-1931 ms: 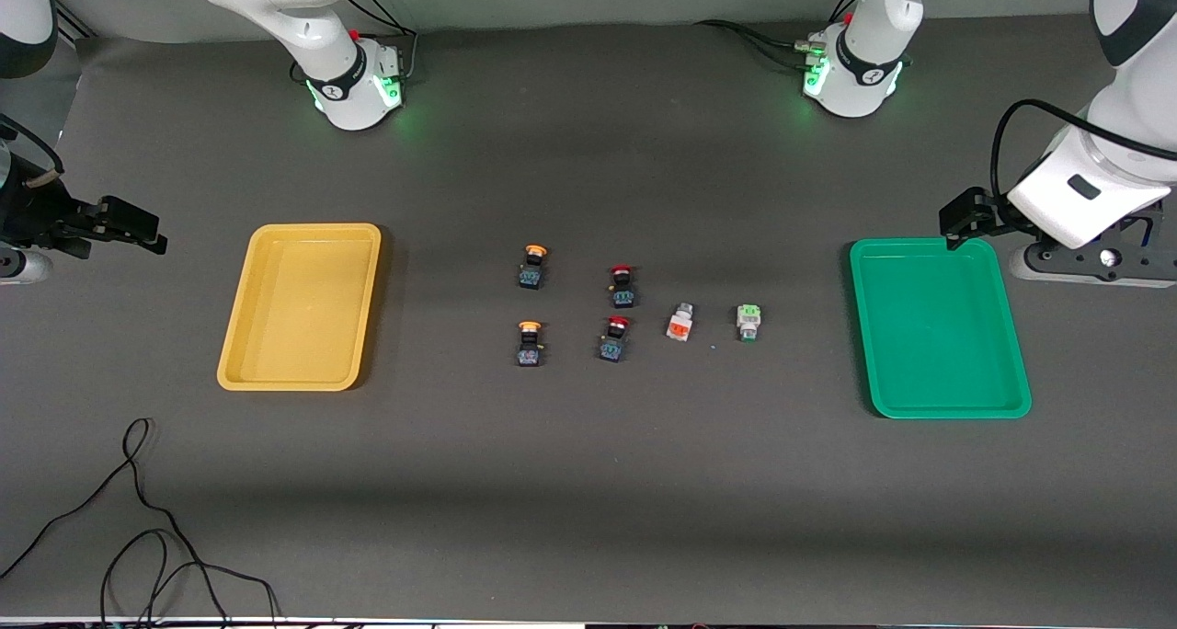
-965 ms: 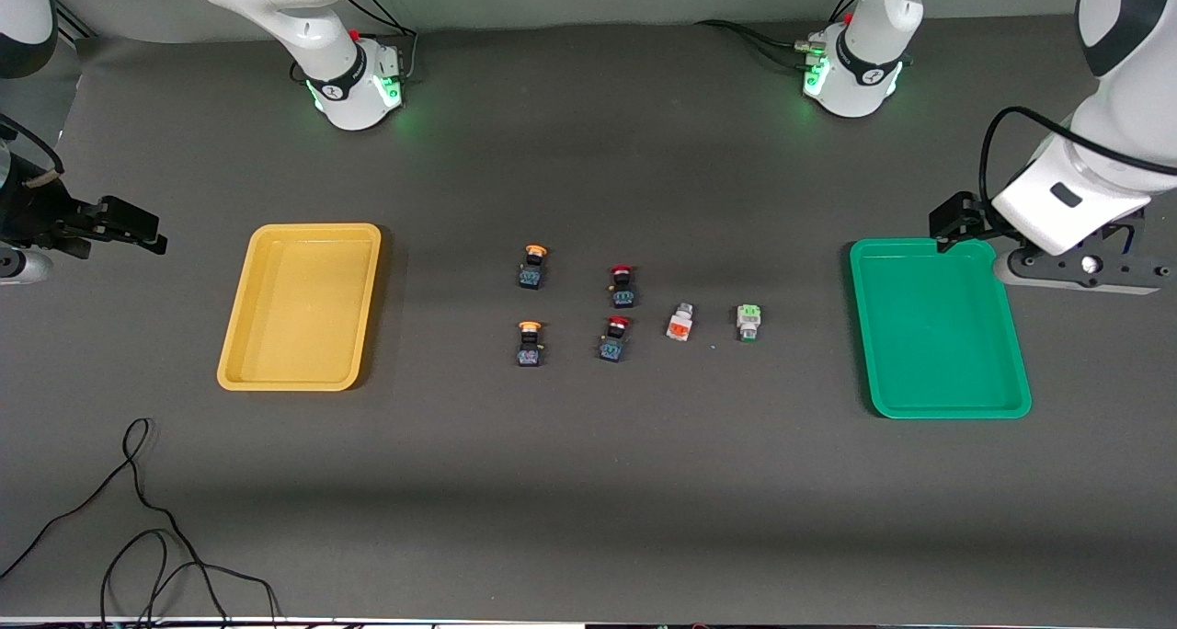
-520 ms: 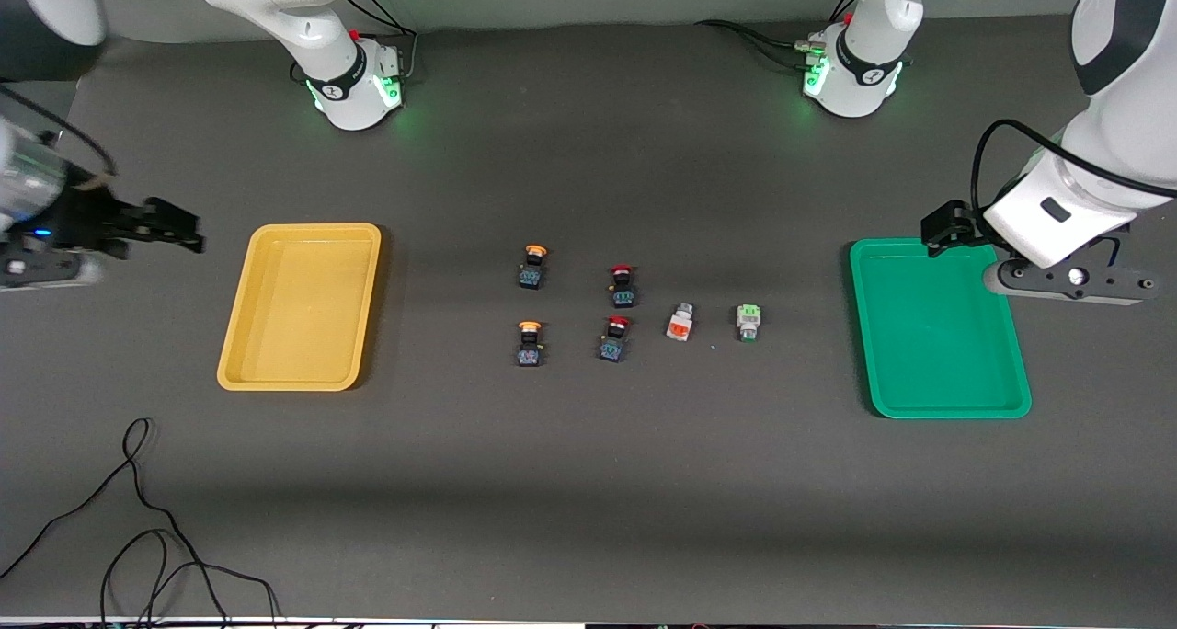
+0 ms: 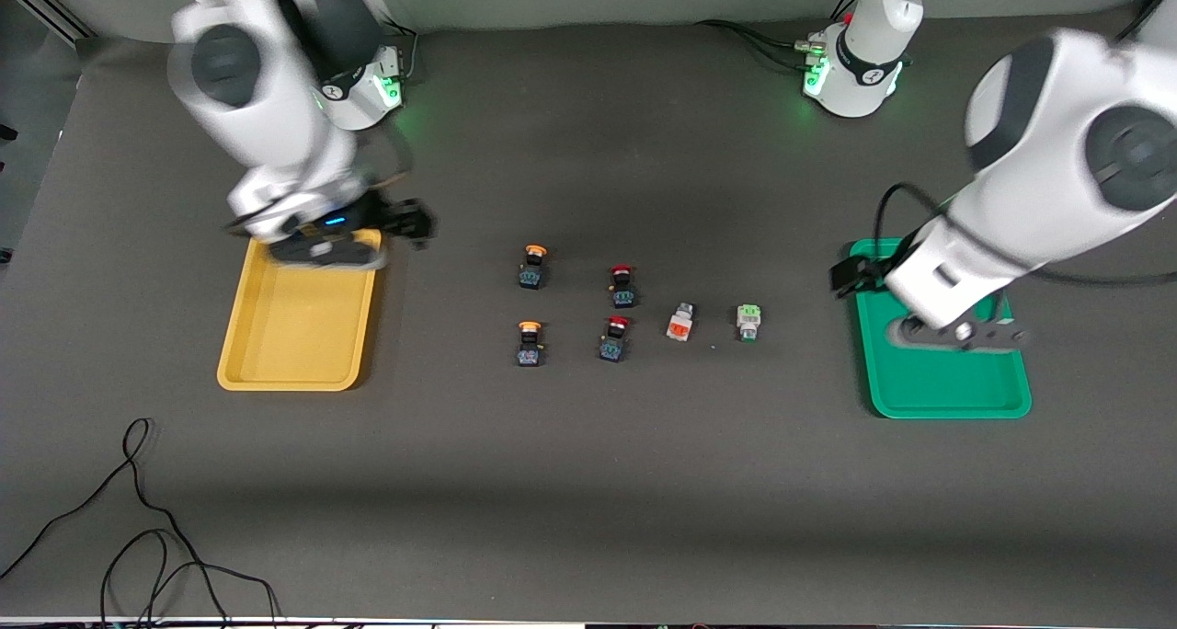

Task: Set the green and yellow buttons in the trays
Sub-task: 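Lower both grippers onto the green button and a yellow-capped button, then close both grippers on the green and yellow-capped buttons and lift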

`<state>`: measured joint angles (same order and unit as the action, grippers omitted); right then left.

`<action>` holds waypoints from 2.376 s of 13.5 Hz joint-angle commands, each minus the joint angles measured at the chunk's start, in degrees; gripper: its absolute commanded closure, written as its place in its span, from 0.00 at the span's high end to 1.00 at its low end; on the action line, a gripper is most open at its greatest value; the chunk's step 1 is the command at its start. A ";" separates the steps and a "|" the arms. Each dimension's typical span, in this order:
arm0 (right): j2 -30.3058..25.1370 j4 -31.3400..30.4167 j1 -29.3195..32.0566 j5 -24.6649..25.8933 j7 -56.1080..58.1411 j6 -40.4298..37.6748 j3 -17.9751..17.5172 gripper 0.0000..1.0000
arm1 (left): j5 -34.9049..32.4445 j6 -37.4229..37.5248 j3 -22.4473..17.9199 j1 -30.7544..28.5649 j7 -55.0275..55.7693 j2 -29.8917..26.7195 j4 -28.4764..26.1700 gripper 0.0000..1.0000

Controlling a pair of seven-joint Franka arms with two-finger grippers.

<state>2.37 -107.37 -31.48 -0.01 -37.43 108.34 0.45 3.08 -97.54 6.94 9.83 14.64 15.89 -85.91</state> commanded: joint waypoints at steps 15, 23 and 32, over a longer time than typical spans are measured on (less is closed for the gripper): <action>25.65 -15.85 -15.19 4.23 -19.88 50.90 4.47 1.00 | -0.97 -32.45 0.00 8.36 5.93 13.29 -23.68 0.92; 25.41 -15.77 -15.27 4.49 -19.17 48.47 4.39 0.38 | -2.99 -43.44 0.00 9.43 3.39 12.59 -32.22 0.64; 16.01 6.98 -14.22 3.53 -2.86 6.03 10.35 0.37 | -3.00 -21.18 -1.05 5.75 5.32 -1.71 -25.56 0.00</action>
<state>18.64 -104.73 -45.85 3.64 -46.21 119.77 8.10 0.67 -128.94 6.18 18.21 20.92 21.57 -113.56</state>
